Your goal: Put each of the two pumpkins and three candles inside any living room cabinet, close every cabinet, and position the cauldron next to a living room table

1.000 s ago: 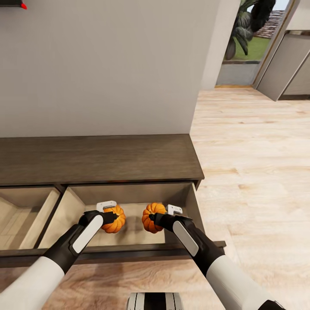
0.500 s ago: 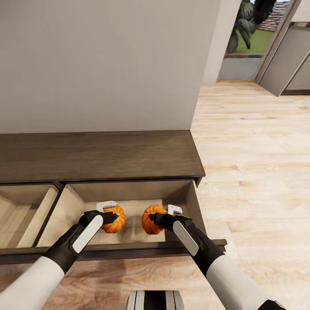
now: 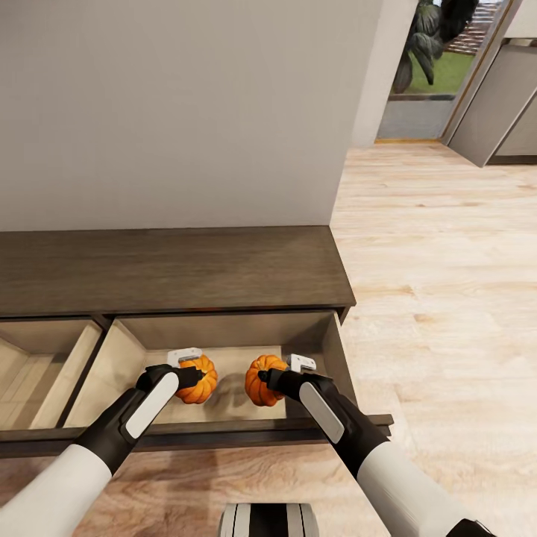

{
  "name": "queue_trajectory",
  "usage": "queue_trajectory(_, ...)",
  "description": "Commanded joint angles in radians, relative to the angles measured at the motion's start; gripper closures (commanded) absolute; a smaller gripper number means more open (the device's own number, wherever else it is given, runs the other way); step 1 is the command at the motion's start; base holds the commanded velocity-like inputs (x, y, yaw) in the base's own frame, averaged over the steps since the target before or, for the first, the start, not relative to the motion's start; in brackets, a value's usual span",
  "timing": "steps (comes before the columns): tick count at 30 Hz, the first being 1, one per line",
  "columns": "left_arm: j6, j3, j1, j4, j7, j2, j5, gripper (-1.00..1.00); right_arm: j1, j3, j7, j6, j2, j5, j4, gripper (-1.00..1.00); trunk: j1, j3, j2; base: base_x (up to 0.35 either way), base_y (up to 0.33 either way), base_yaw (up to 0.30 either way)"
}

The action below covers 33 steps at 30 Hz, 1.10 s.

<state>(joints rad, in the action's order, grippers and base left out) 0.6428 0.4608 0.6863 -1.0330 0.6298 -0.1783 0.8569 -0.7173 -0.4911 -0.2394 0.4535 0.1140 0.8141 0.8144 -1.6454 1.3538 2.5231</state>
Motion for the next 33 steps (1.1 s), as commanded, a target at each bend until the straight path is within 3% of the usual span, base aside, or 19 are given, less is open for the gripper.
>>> queue_trajectory(1, 0.001, 0.004, 0.001, -0.001, 0.013, -0.001, 0.008, 1.0, -0.001, -0.003, -0.011, 0.001, 0.0, 0.013, 0.002, -1.0, 0.0, 0.001, 0.0, 0.0, 0.0, 0.0)
queue_trajectory(9, 0.0, 0.004, 0.001, -0.001, 0.013, -0.001, 0.007, 1.0, -0.006, -0.003, -0.017, 0.001, 0.0, 0.012, 0.002, -1.0, 0.0, 0.001, 0.0, 0.0, 0.0, 0.0)
queue_trajectory(14, 0.0, 0.004, 0.001, -0.002, 0.014, -0.001, 0.007, 1.0, -0.018, -0.003, -0.164, 0.018, 0.017, 0.012, 0.003, -1.0, 0.0, 0.001, 0.0, 0.0, 0.0, 0.0)
queue_trajectory(23, 0.0, 0.004, 0.001, -0.002, 0.014, -0.001, 0.007, 1.0, -0.022, -0.003, -0.218, 0.022, 0.027, 0.011, 0.003, -1.0, 0.0, 0.001, 0.0, 0.0, 0.0, 0.0)
queue_trajectory(24, 0.0, 0.004, 0.001, -0.002, 0.014, -0.001, 0.007, -1.0, -0.022, -0.003, -0.218, 0.022, 0.027, 0.011, 0.003, -1.0, 0.0, 0.001, 0.0, 0.0, 0.0, 0.0)
queue_trajectory(33, 0.0, 0.004, 0.001, -0.001, 0.015, -0.001, 0.007, -1.0, -0.022, -0.003, -0.218, 0.022, 0.027, 0.011, 0.003, -1.0, 0.0, 0.001, 0.0, 0.0, 0.0, 0.0)
